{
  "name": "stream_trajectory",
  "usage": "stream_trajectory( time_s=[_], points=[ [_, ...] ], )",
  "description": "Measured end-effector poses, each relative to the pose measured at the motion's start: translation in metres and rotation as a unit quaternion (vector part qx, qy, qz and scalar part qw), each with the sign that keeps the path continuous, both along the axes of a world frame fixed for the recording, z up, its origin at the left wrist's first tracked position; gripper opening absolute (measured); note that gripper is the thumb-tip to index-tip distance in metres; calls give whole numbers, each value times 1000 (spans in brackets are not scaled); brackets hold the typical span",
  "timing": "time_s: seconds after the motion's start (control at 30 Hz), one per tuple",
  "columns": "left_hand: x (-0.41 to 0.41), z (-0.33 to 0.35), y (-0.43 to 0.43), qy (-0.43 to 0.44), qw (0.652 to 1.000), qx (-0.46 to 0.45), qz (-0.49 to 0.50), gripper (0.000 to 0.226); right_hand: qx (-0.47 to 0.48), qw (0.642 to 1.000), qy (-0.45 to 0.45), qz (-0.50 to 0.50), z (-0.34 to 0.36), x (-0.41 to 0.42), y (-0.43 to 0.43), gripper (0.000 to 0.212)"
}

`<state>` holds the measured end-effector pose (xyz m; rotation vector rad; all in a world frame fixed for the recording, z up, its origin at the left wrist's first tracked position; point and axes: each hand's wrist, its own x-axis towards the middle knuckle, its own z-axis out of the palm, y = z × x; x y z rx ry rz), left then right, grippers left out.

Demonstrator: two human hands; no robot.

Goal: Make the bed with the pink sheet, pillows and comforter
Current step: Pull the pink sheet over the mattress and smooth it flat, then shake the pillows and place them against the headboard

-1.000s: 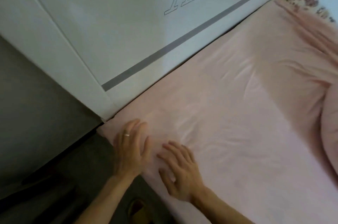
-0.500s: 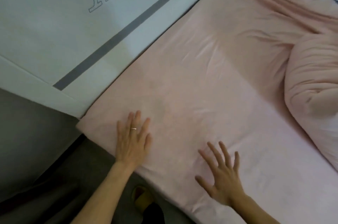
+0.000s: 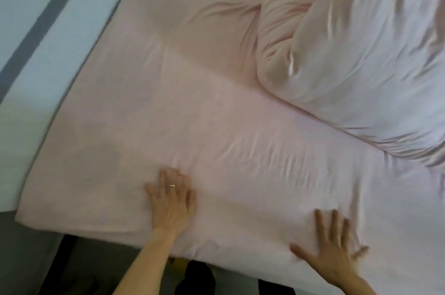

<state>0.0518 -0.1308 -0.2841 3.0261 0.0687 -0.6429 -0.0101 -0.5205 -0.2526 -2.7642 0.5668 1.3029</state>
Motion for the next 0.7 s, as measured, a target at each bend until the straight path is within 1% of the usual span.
stream_trajectory(
  time_s=[0.03, 0.1, 0.13, 0.17, 0.23, 0.3, 0.33, 0.4, 0.43, 0.47, 0.5, 0.53, 0.57, 0.63, 0.7],
  points=[
    [7, 7, -17, -16, 999, -21, -30, 65, 7, 1000, -26, -2, 2, 7, -1, 126],
    [19, 10, -59, -42, 989, -61, -131, 60, 44, 994, -96, 6, 6, 30, 8, 119],
    [22, 11, -79, -35, 982, -68, -170, 63, 65, 991, -118, 16, 4, 42, 15, 114],
    [22, 8, -96, -11, 978, -70, -198, 70, 79, 989, -120, 27, -2, 48, 19, 113],
    [17, 5, -117, 53, 970, -34, -234, 85, 80, 993, -66, 57, -15, 42, 20, 117],
    [7, 8, -125, 153, 958, 15, -241, 95, 67, 996, -4, 64, -21, 16, 6, 121],
    [8, 12, -127, 182, 952, 40, -243, 100, 67, 996, 18, 54, -19, 6, 0, 124],
    [18, 32, -139, 217, 928, 102, -284, 103, 67, 995, 69, 40, 1, 7, -9, 124],
    [27, 48, -149, 248, 916, 113, -293, 96, 64, 991, 107, 40, 16, 17, -11, 121],
    [35, 65, -160, 277, 912, 98, -287, 82, 66, 987, 143, 42, 31, 29, -11, 114],
    [48, 88, -173, 286, 912, 79, -282, 66, 80, 983, 158, 45, 54, 48, -13, 104],
    [62, 108, -184, 276, 918, 56, -278, 53, 99, 982, 154, 52, 76, 67, -14, 92],
    [79, 132, -196, 259, 926, 24, -272, 49, 120, 983, 128, 53, 97, 85, -17, 83],
    [118, 180, -220, 203, 943, -50, -259, 49, 146, 988, 38, 26, 142, 123, -31, 71],
    [168, 226, -251, 118, 957, -101, -246, 45, 158, 983, -91, -13, 191, 164, -57, 63]
  ],
)
